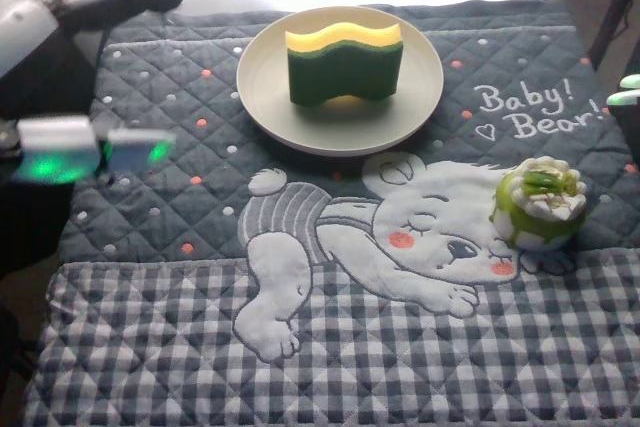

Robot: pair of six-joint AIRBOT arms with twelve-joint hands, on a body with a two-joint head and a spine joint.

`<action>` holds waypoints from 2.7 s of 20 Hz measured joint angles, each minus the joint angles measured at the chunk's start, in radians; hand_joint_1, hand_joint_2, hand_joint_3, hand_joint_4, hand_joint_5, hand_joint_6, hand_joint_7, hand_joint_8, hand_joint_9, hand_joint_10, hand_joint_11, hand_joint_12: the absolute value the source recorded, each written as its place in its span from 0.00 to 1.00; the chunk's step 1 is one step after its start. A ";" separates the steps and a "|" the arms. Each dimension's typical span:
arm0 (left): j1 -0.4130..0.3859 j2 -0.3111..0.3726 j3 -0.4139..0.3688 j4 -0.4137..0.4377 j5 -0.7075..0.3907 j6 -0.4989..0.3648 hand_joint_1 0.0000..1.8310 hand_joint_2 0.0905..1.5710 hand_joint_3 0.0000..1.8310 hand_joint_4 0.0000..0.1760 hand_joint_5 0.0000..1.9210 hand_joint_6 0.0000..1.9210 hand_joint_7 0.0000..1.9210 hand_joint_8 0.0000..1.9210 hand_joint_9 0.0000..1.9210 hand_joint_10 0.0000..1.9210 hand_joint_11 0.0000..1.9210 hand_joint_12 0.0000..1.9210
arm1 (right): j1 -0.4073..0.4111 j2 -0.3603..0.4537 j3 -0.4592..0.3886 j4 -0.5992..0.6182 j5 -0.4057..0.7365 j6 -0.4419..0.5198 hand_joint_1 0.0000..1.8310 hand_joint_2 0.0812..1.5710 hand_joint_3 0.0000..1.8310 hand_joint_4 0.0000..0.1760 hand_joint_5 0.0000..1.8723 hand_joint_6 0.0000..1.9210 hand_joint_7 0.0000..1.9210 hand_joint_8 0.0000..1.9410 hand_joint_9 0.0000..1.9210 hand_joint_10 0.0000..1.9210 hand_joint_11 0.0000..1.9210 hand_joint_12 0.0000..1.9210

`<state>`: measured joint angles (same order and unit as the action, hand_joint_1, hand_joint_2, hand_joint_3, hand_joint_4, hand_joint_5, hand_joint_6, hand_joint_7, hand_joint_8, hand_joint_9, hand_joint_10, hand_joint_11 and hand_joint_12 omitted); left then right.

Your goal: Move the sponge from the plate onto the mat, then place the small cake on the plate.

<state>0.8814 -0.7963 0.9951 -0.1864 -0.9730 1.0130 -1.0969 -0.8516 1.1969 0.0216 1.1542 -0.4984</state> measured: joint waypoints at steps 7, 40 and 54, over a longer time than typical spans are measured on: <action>-0.333 -0.272 0.286 0.072 0.335 0.001 0.40 0.57 0.00 0.51 0.17 0.00 0.12 0.00 0.07 0.00 0.00 0.26 | 0.047 -0.005 0.000 -0.068 0.063 0.034 0.47 0.64 0.00 0.60 0.08 0.00 0.04 0.00 0.05 0.00 0.00 0.28; -0.230 -0.147 0.067 0.260 0.443 0.076 0.70 0.66 0.00 0.00 0.60 0.22 0.57 0.53 0.49 0.50 0.36 0.78 | 0.116 -0.074 0.027 -0.095 0.135 0.076 0.27 0.69 0.01 0.88 0.04 0.00 0.06 0.00 0.08 0.00 0.08 0.12; -0.085 -0.092 -0.004 0.117 0.308 0.076 0.29 0.53 0.00 0.64 0.06 0.00 0.16 0.00 0.16 0.00 0.00 0.45 | 0.280 -0.219 0.140 -0.167 0.016 0.112 0.34 0.60 0.00 0.79 0.05 0.00 0.10 0.00 0.11 0.01 0.00 0.33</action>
<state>0.7963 -0.8886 0.9909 -0.0689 -0.6647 1.0893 -0.8169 -1.0706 1.3365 -0.1455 1.1702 -0.3862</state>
